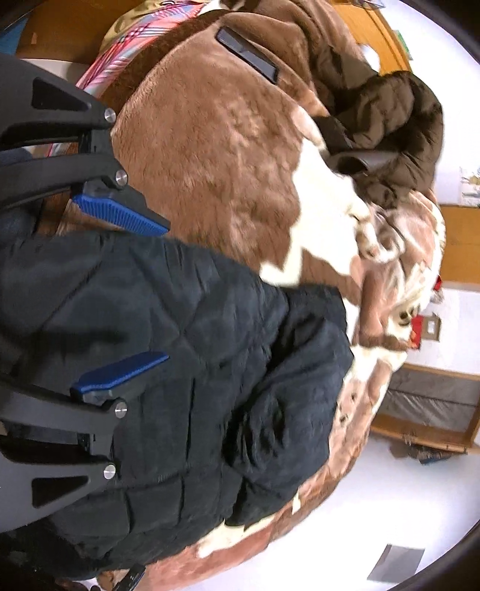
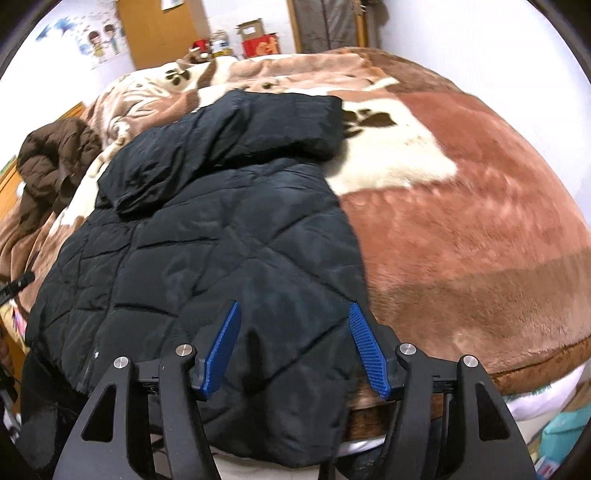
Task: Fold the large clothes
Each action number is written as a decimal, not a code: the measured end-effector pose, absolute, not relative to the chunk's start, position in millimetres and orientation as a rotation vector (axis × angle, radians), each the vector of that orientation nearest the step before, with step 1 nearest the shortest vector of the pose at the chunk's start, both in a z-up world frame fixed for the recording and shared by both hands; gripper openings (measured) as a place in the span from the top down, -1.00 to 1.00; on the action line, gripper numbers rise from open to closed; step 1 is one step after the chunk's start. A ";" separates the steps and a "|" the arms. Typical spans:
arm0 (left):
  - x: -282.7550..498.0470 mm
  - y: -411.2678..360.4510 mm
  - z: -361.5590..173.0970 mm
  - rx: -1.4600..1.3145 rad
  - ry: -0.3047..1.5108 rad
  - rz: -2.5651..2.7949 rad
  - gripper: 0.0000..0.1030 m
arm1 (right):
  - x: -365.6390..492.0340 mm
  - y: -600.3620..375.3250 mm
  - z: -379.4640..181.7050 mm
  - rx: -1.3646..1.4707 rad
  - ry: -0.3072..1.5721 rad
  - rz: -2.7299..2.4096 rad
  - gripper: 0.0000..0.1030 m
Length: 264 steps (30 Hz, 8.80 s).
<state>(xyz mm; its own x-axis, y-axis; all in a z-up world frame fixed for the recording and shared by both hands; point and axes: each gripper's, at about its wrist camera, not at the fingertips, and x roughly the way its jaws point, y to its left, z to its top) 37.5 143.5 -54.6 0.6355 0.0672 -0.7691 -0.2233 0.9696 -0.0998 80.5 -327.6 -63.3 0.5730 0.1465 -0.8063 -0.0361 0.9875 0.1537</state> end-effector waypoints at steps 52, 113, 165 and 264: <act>-2.3 149.3 32.6 -0.444 0.735 -0.065 0.68 | 49.0 -358.8 35.1 0.406 0.856 0.385 0.74; 232.0 70.1 -11.5 -0.313 0.877 -0.168 -0.50 | 276.3 -299.5 5.1 0.299 0.891 0.327 -0.38; 303.3 87.0 -14.1 -0.152 0.761 0.057 -0.48 | 344.5 -280.6 -31.4 0.082 0.852 0.073 -0.34; 329.8 150.4 -97.9 -0.195 0.864 0.085 -0.47 | 380.4 -293.9 -102.4 0.050 0.907 0.085 -0.09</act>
